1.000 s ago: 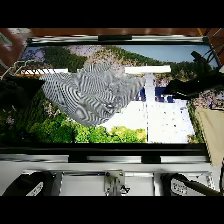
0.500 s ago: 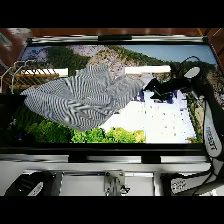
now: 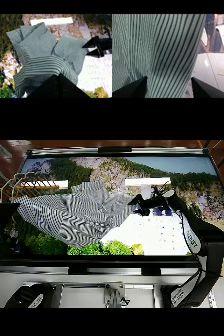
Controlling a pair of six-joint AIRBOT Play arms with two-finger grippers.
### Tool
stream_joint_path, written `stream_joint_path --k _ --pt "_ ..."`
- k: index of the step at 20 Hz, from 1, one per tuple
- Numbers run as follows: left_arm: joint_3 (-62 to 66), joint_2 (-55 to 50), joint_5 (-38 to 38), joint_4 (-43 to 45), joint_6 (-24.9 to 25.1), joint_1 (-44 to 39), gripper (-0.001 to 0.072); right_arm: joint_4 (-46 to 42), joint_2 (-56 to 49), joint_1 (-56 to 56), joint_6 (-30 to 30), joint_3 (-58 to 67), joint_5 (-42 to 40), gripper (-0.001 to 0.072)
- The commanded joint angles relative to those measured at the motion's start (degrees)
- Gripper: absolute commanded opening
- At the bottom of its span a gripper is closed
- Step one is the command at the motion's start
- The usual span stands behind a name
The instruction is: Fold the shirts.
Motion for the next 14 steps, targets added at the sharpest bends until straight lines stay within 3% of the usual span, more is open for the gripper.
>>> stream_joint_path --k 1,3,4,6,7,9,11,14 --pt "0.0 0.1 1.3 -0.7 0.6 0.0 0.0041 1.5 -1.4 1.7 1.6 0.1 -2.7 0.0669" --pt "0.0 0.1 1.3 -1.5 1.9 0.0 0.0041 1.5 -1.4 2.4 3.6 0.1 -5.0 0.0647" --pt "0.0 0.1 1.3 -1.5 1.9 0.0 0.0041 1.7 -1.6 2.6 4.5 0.1 -6.1 0.053" --pt "0.0 0.1 1.2 -1.5 1.9 0.0 0.0041 1.9 -1.6 2.7 5.0 0.1 -8.0 0.0164" --pt "0.0 0.1 1.3 -0.9 1.9 0.0 0.004 2.3 -1.5 2.1 3.2 1.0 -7.6 0.007" --pt "0.0 -0.5 1.5 2.2 1.8 0.0 0.004 0.9 -0.5 0.2 -4.2 5.1 -2.3 0.0069" --pt "0.0 -2.3 4.6 5.6 1.6 0.0 0.004 -3.5 3.2 -2.7 -5.5 9.9 2.2 0.0069" --pt "0.1 -7.1 18.4 5.6 -2.1 0.0 0.004 -11.4 13.6 -7.5 -5.7 18.2 5.6 0.0069"
